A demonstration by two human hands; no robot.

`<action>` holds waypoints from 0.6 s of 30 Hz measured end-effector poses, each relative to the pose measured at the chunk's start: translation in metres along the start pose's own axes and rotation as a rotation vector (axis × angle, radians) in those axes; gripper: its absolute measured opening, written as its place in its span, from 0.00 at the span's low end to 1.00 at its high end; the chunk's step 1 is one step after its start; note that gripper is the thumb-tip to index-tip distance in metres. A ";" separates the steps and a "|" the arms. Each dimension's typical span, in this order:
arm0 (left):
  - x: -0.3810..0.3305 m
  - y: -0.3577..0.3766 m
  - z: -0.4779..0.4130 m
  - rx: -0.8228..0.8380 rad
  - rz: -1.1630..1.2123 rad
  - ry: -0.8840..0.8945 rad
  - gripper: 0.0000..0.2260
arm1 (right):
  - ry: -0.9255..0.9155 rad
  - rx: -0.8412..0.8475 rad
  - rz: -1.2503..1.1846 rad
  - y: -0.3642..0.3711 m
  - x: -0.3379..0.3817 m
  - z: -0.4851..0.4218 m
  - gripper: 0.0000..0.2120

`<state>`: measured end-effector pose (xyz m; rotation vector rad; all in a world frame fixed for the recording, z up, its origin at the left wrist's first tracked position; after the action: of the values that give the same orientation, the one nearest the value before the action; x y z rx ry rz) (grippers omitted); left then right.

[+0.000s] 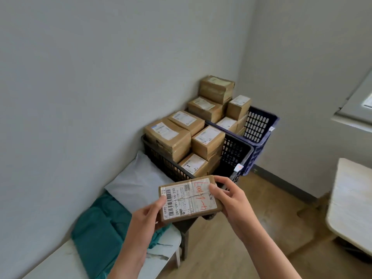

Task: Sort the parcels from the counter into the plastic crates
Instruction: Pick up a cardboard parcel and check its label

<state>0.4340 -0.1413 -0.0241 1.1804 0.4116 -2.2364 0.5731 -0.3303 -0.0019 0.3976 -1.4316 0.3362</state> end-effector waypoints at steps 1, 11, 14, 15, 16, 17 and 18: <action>-0.002 0.014 -0.002 -0.002 -0.018 0.007 0.17 | -0.003 -0.017 -0.003 -0.014 0.002 -0.003 0.13; -0.045 0.086 -0.055 -0.119 -0.579 0.519 0.23 | -0.034 -0.017 0.168 -0.078 0.020 -0.082 0.14; -0.065 0.114 -0.079 -0.069 -0.721 0.750 0.25 | -0.093 0.023 0.236 -0.082 0.029 -0.124 0.11; -0.072 0.123 -0.088 -0.052 -0.747 0.779 0.28 | -0.113 0.032 0.253 -0.082 0.031 -0.139 0.11; -0.077 0.131 -0.098 -0.049 -0.775 0.797 0.32 | -0.129 0.036 0.278 -0.082 0.033 -0.154 0.10; -0.083 0.137 -0.109 -0.066 -0.806 0.814 0.35 | -0.139 0.037 0.305 -0.081 0.035 -0.168 0.10; -0.089 0.142 -0.119 -0.092 -0.834 0.824 0.38 | -0.145 0.034 0.332 -0.081 0.034 -0.183 0.10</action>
<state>0.6383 -0.1623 -0.0184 2.1290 1.5426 -2.1660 0.7754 -0.3185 0.0096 0.2132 -1.6377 0.6104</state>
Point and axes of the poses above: each hand's wrist, its own z-axis away from the middle knuckle, its own y-axis out of the palm, x = y × z, the point moved 5 cm from there along -z, towards the middle knuckle, and after that the axes turned 9 degrees about -y, right-handed, at the moved point
